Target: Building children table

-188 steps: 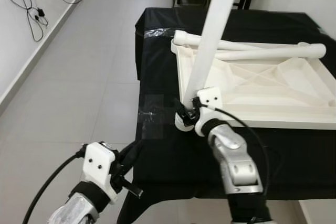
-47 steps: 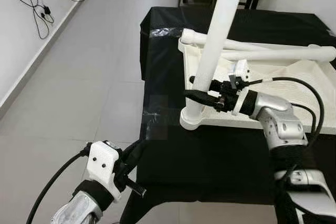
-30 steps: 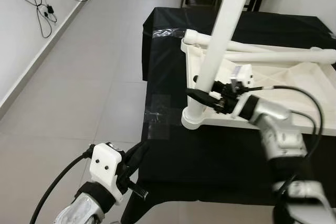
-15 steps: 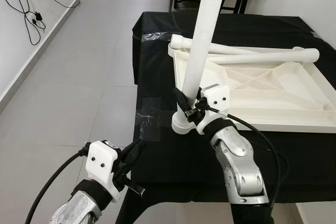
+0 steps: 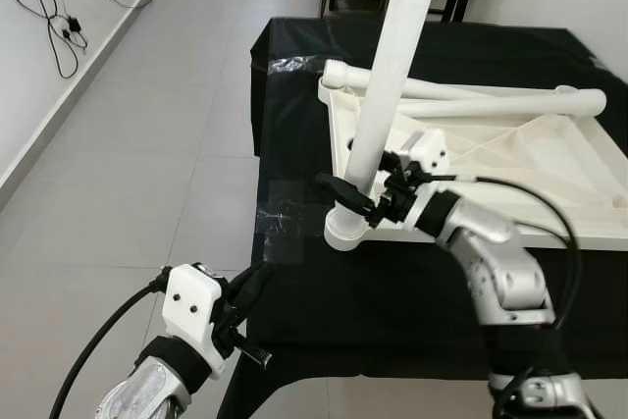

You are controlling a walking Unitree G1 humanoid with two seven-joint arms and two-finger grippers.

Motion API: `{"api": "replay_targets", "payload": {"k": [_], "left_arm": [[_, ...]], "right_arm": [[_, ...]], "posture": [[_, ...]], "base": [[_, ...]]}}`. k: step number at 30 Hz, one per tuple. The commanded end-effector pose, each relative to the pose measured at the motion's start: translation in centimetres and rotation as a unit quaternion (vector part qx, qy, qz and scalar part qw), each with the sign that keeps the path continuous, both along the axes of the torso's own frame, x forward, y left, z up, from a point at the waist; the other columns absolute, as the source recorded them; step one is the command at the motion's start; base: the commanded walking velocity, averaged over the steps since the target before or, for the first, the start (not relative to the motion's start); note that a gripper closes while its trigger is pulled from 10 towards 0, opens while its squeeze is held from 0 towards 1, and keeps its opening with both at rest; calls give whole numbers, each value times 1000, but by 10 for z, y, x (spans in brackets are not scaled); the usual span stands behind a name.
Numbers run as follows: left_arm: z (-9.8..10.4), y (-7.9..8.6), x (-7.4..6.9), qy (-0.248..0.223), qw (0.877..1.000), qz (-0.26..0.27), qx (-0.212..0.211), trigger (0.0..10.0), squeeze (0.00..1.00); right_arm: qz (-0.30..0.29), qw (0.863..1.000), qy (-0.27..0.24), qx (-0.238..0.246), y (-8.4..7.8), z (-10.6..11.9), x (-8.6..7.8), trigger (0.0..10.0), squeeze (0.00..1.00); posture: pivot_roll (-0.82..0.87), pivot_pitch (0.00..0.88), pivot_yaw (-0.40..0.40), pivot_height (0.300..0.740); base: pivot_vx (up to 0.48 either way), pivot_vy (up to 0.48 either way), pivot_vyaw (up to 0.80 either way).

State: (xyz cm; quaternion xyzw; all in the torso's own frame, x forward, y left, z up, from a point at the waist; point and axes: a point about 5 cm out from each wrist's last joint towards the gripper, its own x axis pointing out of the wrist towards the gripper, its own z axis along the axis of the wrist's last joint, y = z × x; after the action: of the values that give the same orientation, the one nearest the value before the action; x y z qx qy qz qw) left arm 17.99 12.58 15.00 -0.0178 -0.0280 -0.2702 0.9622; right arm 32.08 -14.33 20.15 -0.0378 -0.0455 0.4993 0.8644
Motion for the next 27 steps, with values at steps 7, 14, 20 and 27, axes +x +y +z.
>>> {"api": "replay_targets", "payload": {"k": [7, 14, 20, 27], "left_arm": [[-3, -2, -2, 6, 1000, 1, 0, 10000, 0], [-3, -4, -2, 6, 1000, 1, -1, 10000, 0], [-2, -4, -4, 6, 1000, 1, -2, 10000, 0], [-1, -3, -5, 6, 1000, 1, -2, 10000, 0]], "right_arm": [[32, 999, 23, 26, -26, 12, 21, 5490, 0], [37, 998, 38, 26, -48, 14, 35, 0, 0], [37, 998, 50, 29, -60, 5, 30, 0, 0], [-1, 999, 45, 2, -50, -21, 7, 0, 0]], "posture": [[136, 137, -97, 740], [137, 142, -101, 740], [132, 149, -96, 740], [123, 164, -101, 740]], "base": [[0, 0, 0], [0, 0, 0], [0, 0, 0], [0, 0, 0]]}}
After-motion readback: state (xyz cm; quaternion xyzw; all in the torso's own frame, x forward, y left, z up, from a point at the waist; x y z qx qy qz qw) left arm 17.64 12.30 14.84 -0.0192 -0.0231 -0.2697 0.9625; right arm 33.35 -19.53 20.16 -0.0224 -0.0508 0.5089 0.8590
